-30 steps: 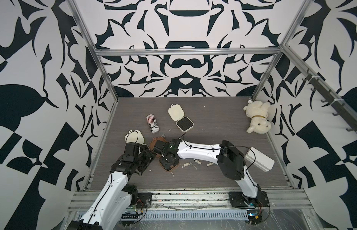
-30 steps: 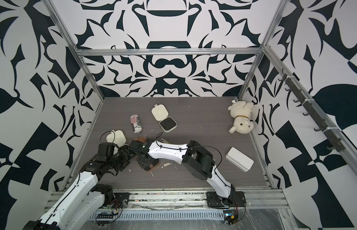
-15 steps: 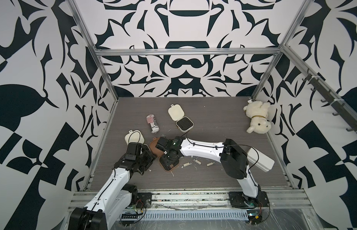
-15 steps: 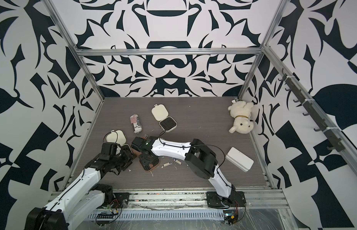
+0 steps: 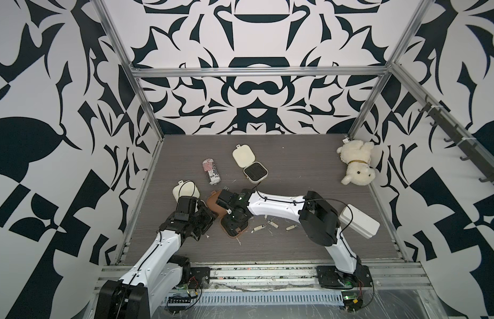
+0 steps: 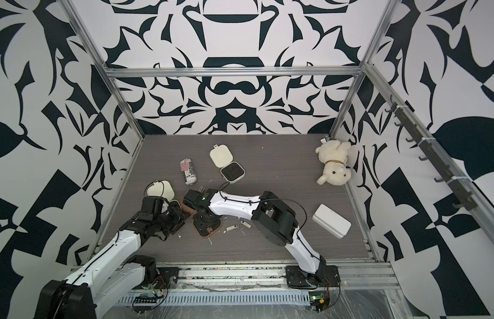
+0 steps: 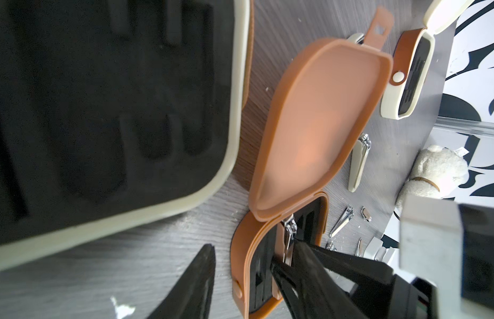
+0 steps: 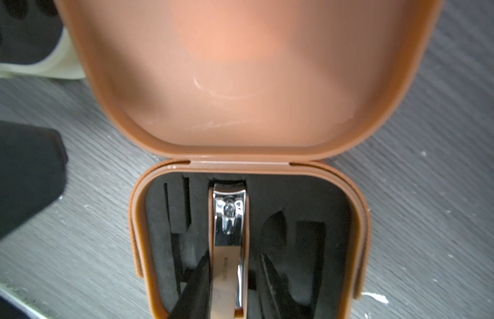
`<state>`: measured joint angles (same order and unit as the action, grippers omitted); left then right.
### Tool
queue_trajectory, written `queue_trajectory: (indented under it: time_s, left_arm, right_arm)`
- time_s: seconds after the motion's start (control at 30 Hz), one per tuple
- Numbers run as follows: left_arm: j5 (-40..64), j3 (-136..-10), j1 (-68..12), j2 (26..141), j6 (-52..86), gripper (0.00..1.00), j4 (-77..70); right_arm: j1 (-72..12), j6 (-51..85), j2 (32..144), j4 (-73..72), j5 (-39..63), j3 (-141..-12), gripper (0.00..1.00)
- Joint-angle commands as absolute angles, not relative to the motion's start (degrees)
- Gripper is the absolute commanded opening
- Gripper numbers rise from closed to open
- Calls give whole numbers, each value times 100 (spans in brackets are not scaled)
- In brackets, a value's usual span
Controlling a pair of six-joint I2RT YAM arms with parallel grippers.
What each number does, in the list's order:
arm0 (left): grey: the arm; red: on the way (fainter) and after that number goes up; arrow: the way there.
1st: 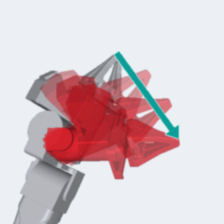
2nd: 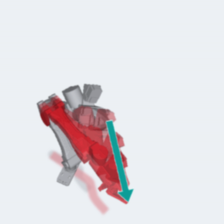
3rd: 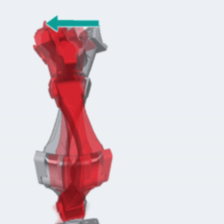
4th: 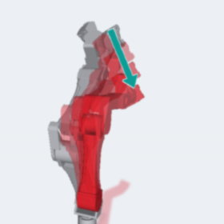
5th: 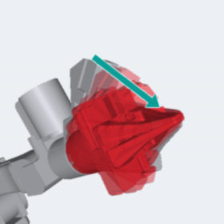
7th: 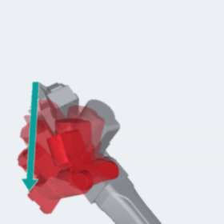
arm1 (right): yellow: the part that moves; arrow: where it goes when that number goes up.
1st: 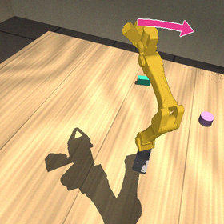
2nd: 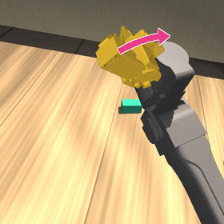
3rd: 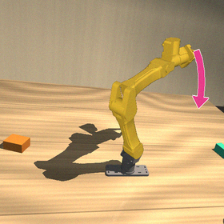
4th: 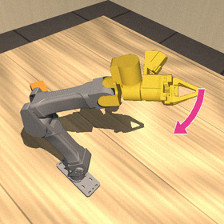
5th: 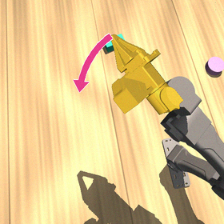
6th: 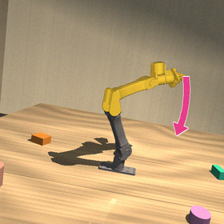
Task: Organize nail clipper sets
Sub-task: Place the nail clipper in the storage box.
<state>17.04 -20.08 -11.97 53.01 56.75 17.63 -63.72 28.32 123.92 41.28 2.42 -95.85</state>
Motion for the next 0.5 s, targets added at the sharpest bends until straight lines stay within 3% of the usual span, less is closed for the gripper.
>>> queue_trajectory:
  time_s: [0.0,0.47]
  left_arm:
    - [1783,-1920,-1213,5344,5596,51,1683]
    - [1753,-1916,-1299,5405,5657,51,1608]
  right_arm:
    - [-6337,2834,12388,4080,313,-9561,30]
    - [-6342,2828,12331,4109,91,-9412,17]
